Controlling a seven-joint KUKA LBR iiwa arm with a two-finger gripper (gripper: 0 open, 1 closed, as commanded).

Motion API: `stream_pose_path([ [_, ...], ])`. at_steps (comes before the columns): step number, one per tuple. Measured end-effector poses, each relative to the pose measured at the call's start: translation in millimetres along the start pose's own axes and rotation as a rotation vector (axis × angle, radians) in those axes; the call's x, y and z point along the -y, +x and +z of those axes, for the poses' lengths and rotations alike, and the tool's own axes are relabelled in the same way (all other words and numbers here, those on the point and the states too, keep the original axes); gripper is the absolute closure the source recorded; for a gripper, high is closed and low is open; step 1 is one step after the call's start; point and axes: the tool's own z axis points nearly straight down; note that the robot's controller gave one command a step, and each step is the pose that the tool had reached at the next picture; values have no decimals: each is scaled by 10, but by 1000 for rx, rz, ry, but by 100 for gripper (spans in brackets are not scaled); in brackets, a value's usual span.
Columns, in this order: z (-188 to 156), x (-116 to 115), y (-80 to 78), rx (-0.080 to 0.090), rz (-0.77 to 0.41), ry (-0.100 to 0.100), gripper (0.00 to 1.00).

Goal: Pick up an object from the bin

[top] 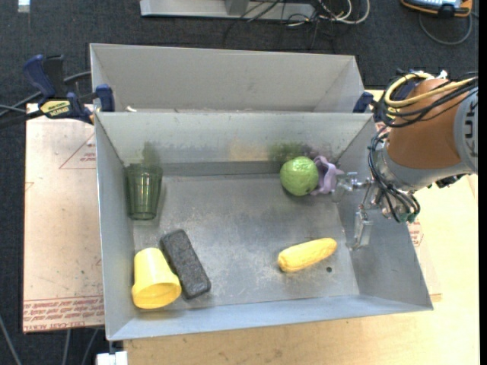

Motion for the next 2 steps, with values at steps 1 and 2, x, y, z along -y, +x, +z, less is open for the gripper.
stream_pose_path([
  [1, 331, -138, 371, 2, -24, 0, 0],
  [2, 535, -210, 510, -5, -182, -2, 0],
])
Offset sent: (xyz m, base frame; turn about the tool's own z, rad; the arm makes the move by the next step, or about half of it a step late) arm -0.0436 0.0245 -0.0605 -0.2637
